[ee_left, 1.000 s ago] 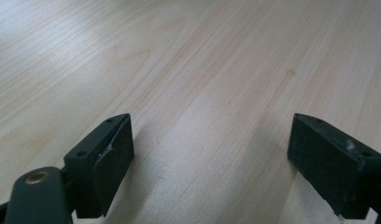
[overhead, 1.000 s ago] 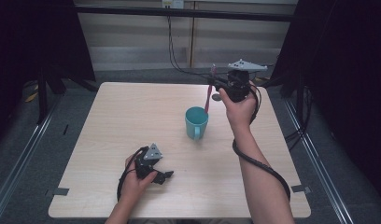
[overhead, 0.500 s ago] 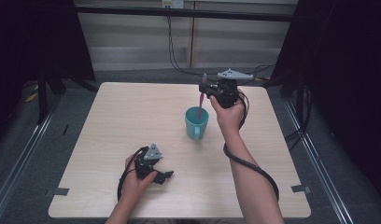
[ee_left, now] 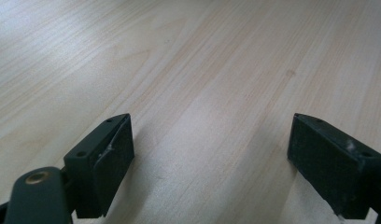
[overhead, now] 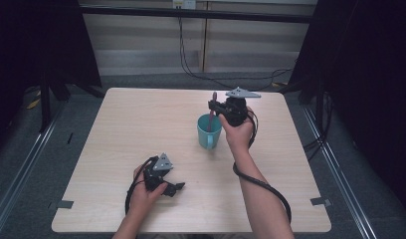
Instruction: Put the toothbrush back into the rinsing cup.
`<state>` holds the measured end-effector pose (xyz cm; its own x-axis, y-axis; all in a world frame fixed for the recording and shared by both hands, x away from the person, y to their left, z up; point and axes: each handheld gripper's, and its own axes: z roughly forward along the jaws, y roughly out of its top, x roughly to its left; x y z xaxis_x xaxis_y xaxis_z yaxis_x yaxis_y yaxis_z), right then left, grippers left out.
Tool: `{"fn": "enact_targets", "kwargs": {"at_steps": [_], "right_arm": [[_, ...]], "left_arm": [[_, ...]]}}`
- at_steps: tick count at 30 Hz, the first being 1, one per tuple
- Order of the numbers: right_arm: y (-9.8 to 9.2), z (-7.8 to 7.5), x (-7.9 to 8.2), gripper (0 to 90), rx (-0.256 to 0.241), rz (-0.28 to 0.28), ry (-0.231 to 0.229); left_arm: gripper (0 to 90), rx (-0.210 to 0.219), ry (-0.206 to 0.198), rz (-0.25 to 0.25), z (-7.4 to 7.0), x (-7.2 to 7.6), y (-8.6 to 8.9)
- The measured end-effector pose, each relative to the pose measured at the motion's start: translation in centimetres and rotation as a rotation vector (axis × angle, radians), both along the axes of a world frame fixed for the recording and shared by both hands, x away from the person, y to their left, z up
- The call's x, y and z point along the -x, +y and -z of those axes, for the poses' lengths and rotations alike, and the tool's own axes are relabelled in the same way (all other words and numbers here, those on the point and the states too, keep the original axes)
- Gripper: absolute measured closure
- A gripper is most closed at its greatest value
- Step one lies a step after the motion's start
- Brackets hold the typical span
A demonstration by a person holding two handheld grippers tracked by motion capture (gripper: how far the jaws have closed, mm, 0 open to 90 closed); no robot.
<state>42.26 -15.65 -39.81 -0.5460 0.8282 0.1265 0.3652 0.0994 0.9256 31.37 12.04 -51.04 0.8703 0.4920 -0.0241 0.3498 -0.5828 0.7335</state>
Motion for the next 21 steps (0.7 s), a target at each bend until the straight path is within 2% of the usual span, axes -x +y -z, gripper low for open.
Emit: {"fn": "enact_targets", "kwargs": {"at_steps": [10,21], "right_arm": [[-0.4,2.2,0.5,82.6,-0.008,0.001,0.02],[-1.7,2.8,1.4,77.5,-0.02,0.03,0.032]], "left_arm": [[14.4,-0.007,-0.001,0.005,0.0,0.0,0.0],[14.4,-0.009,0.002,0.006,-0.1,0.0,0.0]]}}
